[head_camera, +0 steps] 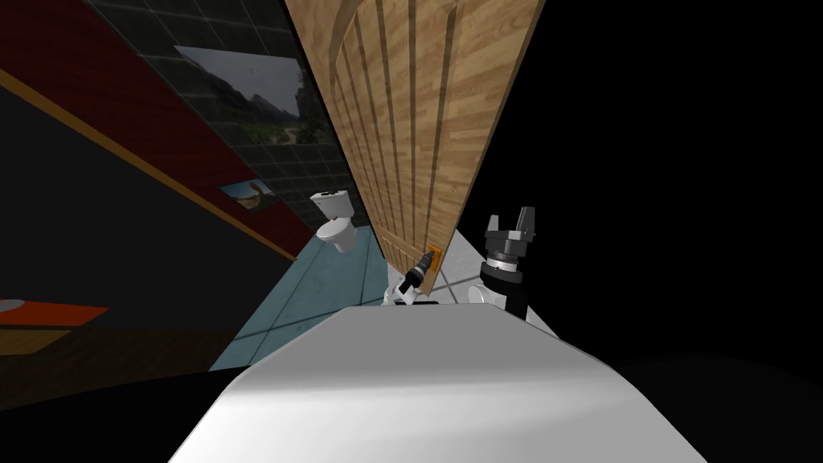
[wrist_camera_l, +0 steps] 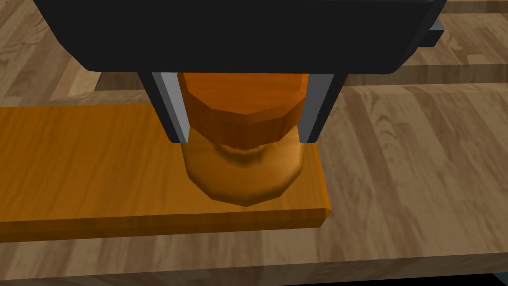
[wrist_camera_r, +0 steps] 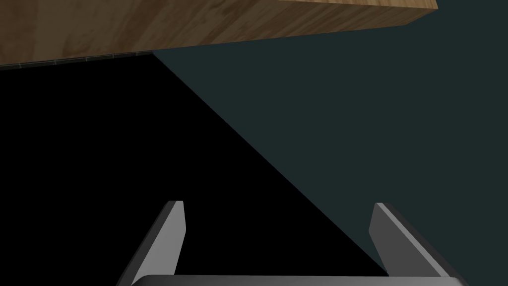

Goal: Push the door open

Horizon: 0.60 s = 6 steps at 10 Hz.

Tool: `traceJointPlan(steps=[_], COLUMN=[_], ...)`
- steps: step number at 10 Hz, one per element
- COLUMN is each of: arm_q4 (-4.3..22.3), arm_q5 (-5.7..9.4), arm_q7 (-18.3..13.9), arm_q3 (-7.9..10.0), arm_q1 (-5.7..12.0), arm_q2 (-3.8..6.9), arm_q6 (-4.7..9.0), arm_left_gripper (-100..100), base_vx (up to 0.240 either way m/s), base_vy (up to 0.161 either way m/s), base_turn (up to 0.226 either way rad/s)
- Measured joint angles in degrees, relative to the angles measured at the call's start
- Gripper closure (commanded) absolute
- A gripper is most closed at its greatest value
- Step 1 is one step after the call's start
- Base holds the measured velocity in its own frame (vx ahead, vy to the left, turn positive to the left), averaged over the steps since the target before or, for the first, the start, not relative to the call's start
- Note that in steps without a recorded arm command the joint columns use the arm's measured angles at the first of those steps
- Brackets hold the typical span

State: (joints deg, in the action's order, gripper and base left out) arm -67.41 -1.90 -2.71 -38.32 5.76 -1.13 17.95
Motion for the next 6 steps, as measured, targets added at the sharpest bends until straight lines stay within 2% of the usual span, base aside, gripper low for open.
traceJointPlan(steps=[3,4,6], arm_q4=[0.2,0.2,-0.9], arm_q5=[-0.04,-0.04,0.17], arm_q7=[0.0,0.0,0.4], arm_q3=[-0.11,-0.11,-1.66], arm_q1=[-0.17,-0.19,-1.37], arm_q2=[0.12,0.14,1.36], arm_q6=[-0.16,-0.17,-0.53], arm_left_gripper=[100,100,100], base_vx=[-0.006,0.092,0.160], base_vy=[0.007,-0.056,-0.128], base_turn=[0.002,0.175,0.221])
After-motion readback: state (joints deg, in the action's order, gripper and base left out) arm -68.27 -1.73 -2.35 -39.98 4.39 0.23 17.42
